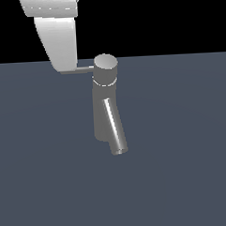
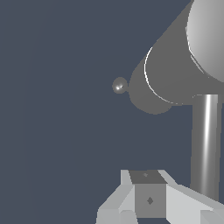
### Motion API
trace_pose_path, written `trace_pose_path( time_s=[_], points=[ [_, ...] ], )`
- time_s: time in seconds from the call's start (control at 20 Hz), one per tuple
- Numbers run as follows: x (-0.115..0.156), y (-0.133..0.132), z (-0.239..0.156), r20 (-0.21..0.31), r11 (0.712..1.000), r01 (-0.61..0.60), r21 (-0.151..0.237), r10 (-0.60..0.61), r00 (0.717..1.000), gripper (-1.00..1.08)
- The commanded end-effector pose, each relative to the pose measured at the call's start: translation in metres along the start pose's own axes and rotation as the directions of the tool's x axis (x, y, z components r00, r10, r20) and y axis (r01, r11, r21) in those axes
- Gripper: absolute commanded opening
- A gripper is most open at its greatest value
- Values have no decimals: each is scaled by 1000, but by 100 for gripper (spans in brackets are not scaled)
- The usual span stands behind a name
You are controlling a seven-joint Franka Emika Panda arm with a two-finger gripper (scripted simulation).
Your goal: Turn on the faucet by rotating a designated handle.
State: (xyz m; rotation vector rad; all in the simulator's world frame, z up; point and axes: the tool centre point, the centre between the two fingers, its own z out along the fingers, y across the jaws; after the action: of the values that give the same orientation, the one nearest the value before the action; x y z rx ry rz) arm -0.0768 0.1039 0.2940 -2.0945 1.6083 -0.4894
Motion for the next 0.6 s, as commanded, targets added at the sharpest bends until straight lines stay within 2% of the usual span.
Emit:
trace_pose_path(
  time_s=[0.0,0.4,0.55],
  points=[
    [1,-3,3,-5,1000,-16,8,16,1000,-100],
    [1,-4,4,-8,1000,-24,11,24,1000,-100],
    [1,4,5,-8,1000,-24,11,24,1000,-100]
  ],
)
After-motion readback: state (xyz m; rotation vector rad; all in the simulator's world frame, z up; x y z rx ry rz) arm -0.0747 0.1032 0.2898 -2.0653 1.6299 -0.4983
